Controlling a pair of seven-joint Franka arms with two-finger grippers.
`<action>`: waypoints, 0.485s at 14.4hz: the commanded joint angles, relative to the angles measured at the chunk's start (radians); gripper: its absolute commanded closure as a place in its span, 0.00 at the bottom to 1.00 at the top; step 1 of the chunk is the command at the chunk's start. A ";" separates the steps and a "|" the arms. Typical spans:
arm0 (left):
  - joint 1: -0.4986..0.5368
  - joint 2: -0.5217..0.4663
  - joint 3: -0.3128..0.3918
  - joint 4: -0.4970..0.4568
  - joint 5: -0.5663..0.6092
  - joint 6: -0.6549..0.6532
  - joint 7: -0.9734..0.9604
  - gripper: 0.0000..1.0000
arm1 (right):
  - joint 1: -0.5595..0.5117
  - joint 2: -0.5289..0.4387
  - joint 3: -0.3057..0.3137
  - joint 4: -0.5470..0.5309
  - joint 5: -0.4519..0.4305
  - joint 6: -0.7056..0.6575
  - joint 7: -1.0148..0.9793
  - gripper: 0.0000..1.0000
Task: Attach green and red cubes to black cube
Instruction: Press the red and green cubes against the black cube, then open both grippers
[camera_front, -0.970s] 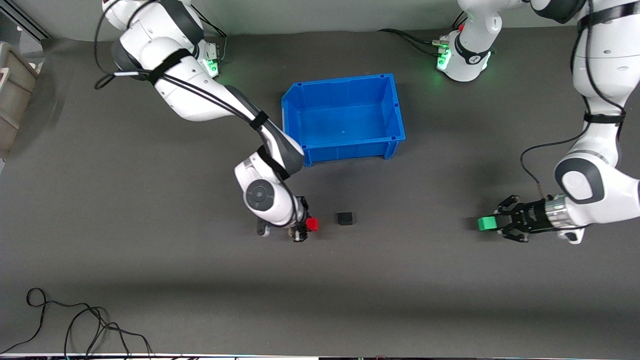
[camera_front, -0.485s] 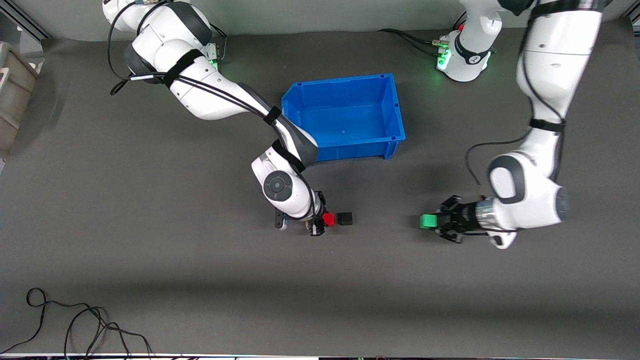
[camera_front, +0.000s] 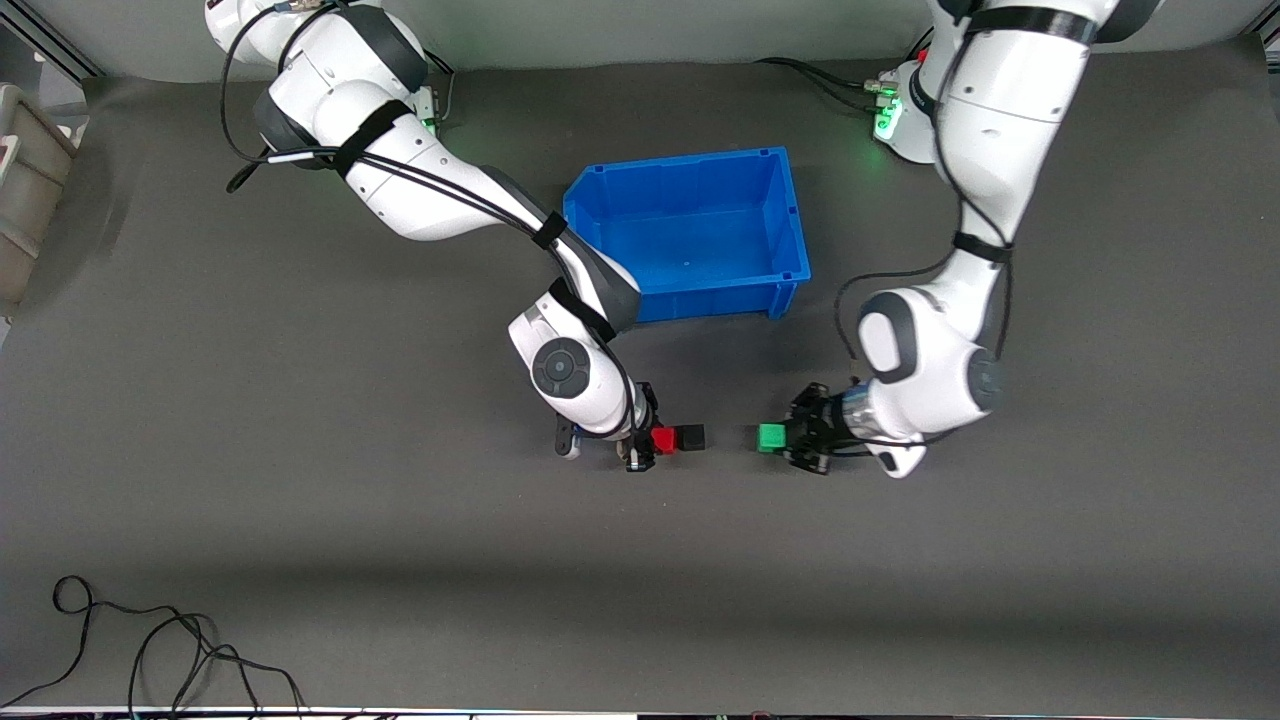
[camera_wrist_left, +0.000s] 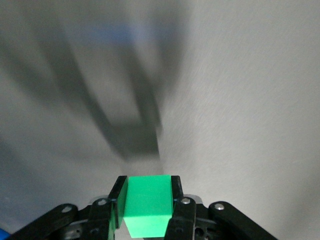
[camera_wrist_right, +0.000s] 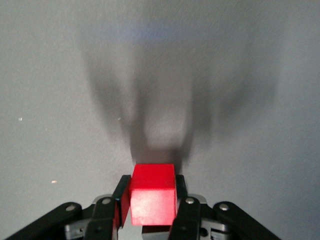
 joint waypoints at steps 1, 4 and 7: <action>-0.054 0.009 0.014 -0.003 -0.048 0.051 -0.043 0.77 | 0.015 0.039 0.001 0.041 -0.033 0.027 0.042 0.76; -0.101 0.032 0.007 0.002 -0.094 0.108 -0.054 0.77 | 0.016 0.038 0.001 0.042 -0.033 0.030 0.042 0.76; -0.115 0.049 -0.008 0.020 -0.094 0.146 -0.102 0.77 | 0.018 0.038 0.001 0.042 -0.033 0.030 0.043 0.76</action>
